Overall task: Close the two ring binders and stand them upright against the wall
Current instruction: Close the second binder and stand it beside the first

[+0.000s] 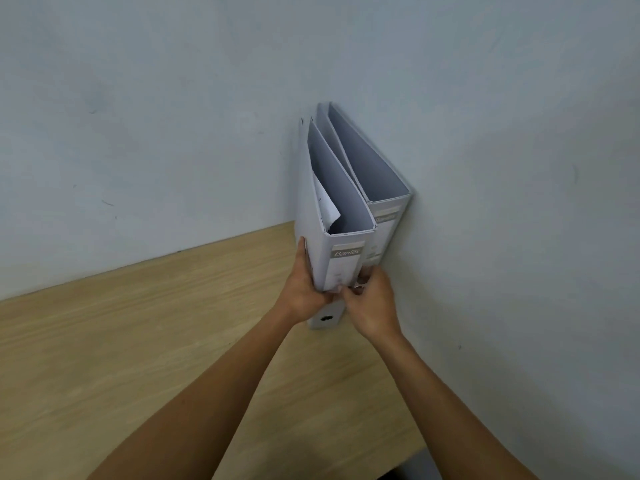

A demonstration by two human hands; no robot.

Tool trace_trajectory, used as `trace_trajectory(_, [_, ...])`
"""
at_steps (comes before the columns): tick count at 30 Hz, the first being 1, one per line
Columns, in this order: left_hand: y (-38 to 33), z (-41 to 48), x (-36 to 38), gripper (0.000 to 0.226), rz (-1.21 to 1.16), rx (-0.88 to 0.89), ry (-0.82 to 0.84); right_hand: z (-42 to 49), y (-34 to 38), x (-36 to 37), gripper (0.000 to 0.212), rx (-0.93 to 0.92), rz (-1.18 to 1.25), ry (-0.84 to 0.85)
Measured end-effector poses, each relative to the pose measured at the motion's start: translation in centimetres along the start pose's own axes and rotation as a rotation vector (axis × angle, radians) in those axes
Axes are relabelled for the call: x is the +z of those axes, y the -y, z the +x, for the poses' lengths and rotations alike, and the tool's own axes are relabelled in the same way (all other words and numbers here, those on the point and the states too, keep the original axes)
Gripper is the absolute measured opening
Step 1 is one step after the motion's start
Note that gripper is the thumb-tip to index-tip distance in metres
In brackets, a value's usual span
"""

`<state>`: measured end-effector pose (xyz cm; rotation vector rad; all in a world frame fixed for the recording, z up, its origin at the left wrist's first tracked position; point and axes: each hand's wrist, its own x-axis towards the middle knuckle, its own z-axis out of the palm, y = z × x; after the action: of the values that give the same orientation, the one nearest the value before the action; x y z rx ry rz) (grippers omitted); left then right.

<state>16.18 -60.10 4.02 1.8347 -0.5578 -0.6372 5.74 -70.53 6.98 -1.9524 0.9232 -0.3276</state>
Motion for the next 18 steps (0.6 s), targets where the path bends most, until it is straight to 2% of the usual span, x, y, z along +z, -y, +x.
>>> trace_trajectory(5, [-0.1,1.6,-0.1,0.135,0.024,-0.018,0.021,1.5,-0.2,-0.4,0.031,0.055,0.117,-0.001])
trace_trajectory(10, [-0.4,2.9,-0.6,0.135,0.059,-0.039,0.032,2.6,-0.1,0.2,0.035,0.101,0.211,0.015])
trace_trajectory(18, [-0.5,3.6,-1.0,0.132,0.073,-0.054,0.054,3.6,-0.2,1.1,0.029,0.106,0.214,-0.023])
